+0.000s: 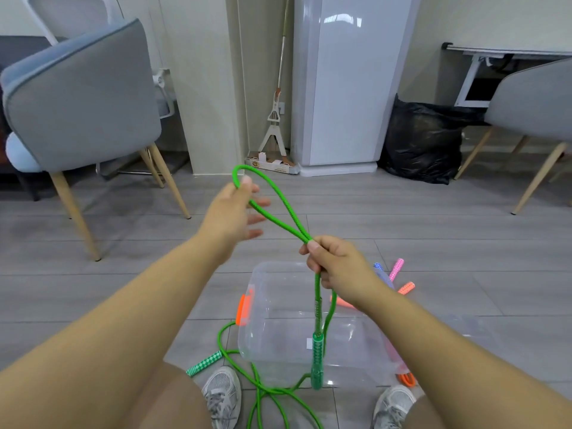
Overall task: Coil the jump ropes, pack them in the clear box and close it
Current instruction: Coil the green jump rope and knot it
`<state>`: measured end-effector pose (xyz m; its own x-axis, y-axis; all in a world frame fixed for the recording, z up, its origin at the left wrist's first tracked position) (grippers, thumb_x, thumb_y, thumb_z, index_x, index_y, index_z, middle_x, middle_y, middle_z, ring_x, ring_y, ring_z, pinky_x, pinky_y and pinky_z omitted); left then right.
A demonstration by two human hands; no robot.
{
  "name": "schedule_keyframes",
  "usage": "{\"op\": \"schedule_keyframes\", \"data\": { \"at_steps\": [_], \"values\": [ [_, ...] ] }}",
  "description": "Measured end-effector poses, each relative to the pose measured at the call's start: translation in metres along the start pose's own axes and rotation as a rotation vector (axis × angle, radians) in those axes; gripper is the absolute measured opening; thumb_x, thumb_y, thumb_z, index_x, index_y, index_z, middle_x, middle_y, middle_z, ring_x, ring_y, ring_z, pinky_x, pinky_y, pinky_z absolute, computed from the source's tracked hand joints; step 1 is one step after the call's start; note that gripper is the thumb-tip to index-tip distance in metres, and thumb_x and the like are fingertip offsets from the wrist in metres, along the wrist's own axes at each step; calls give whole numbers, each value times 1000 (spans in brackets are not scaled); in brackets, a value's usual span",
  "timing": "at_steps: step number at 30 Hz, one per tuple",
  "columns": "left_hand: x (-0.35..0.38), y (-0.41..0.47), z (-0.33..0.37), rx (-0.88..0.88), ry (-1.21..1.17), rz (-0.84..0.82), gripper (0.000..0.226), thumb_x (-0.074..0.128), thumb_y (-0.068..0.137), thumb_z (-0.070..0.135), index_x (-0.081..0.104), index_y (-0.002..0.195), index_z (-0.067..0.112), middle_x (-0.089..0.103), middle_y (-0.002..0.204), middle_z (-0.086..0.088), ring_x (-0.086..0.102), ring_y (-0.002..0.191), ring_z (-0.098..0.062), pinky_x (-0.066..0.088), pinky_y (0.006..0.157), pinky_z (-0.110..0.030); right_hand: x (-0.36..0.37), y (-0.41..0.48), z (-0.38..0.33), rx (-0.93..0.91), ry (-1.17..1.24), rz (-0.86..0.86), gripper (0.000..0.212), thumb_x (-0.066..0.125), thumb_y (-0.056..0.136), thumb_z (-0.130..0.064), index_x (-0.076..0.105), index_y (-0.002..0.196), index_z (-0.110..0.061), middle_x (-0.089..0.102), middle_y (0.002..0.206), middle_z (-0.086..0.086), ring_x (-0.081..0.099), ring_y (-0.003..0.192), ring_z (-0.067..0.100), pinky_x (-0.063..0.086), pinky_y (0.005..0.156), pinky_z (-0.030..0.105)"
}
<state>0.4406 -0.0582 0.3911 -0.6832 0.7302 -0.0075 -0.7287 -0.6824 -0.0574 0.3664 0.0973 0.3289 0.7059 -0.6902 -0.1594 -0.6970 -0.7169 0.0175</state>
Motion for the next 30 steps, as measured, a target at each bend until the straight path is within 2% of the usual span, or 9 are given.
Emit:
{"op": "schedule_keyframes", "data": {
  "at_steps": [4,9,12,15,19,21,24,27,30],
  "values": [
    [23,-7,-21,26,104,-68,27,35,100,37,54,107,18,63,100,-3,60,83,-20,50,76,-37,8,2,-3,25,81,-6,24,39,99,-15,55,82,-13,49,60,2,29,34,2,26,39,15],
    [28,-10,-36,72,182,-261,18,47,98,25,57,102,11,64,95,-2,64,82,-17,48,72,-32,11,6,-1,67,89,-10,21,39,99,-13,55,86,-11,63,67,3,30,40,9,27,41,19],
    [23,-6,-38,114,153,-194,14,47,98,25,54,90,15,65,94,-2,65,78,-18,49,69,-32,11,5,2,63,27,-38,19,40,99,-12,54,87,-11,66,73,1,31,39,10,29,40,17],
    [17,2,-33,78,-3,-115,19,40,100,32,47,85,22,65,97,0,65,74,-22,54,71,-38,10,1,6,96,-21,-136,16,40,99,-10,53,89,-9,66,76,1,28,39,10,27,40,16],
    [8,11,-27,54,-79,-74,22,35,100,39,46,86,26,54,111,-2,66,88,-32,56,73,-45,10,-3,14,140,-65,-238,14,41,99,-10,54,92,-10,66,82,0,30,41,9,28,41,16],
    [8,13,-28,35,-124,-79,24,33,100,39,46,85,26,51,108,-1,66,89,-33,56,72,-45,9,-1,17,161,-87,-226,12,44,98,-11,55,94,-9,67,88,-1,33,43,9,30,42,17],
    [14,12,-30,16,-186,-122,26,33,101,38,45,84,23,51,100,1,64,85,-33,54,80,-49,8,2,19,191,-72,-213,6,52,94,-15,55,98,-12,71,96,-2,39,41,11,32,44,20],
    [21,10,-30,24,-238,-147,25,33,101,36,46,85,21,49,93,0,64,78,-29,55,74,-43,11,4,15,174,-33,-205,17,56,92,-17,54,109,-15,73,95,0,42,40,13,32,44,20],
    [25,10,-32,63,-236,-133,26,32,101,35,45,84,21,45,87,0,66,71,-25,52,64,-35,15,7,12,159,-67,-159,17,57,92,-18,58,104,-7,70,104,4,49,45,13,33,50,25]
  ]
}}
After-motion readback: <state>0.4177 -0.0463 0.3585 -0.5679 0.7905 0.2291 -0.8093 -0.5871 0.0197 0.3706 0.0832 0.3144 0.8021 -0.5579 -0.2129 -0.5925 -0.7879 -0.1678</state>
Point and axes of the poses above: each hand's wrist, its own y-axis towards the middle knuckle, its own x-axis out of the palm, z = x × y, the point moved 1 cm from there along y, towards the middle knuckle
